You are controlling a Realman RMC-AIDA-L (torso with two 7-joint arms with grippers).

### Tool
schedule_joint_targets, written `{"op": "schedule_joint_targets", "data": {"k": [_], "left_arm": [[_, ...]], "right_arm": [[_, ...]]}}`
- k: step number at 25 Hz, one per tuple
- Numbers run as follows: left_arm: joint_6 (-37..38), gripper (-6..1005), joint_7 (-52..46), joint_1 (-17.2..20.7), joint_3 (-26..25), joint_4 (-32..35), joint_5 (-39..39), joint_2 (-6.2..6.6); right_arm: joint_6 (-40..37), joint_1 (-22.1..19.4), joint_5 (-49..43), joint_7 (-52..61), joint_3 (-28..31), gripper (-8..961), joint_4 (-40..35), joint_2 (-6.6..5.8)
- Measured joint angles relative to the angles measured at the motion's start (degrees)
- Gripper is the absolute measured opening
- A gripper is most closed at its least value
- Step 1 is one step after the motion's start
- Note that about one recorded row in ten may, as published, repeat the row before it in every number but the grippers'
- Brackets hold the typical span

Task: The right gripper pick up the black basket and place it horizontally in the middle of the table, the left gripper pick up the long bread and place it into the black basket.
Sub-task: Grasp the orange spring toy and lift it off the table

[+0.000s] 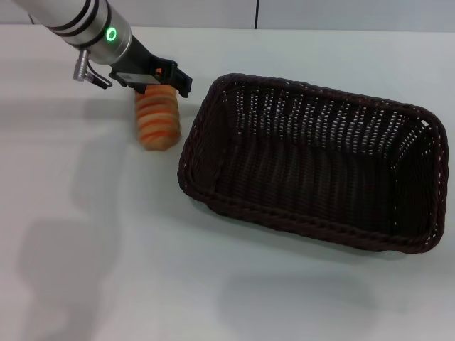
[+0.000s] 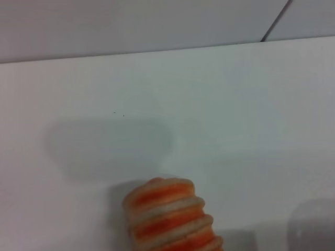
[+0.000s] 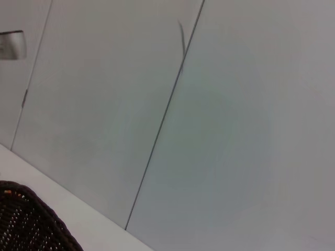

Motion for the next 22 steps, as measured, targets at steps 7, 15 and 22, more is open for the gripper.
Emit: {"op": "schedule_joint_targets", "data": {"k": [7, 15, 22], "left_arm": [[-0.56, 860, 0.01, 1.11, 0.75, -0.15, 0.37, 0.12], [-0.79, 860, 0.52, 1.97, 2.31, -0.54, 0.38, 0.1], [-0.82, 861, 1.24, 2.06, 2.41, -2.97, 0.05, -0.12]], "right_arm": [[0.09, 0.05, 0.0, 0.0, -0.6, 455, 0.95, 0.14], [0.19, 0.05, 0.0, 0.0, -1.93, 455, 2.3, 0.35], [0.16, 0.53, 0.08, -0.01, -2.18, 455, 2.44, 0.42]]}}
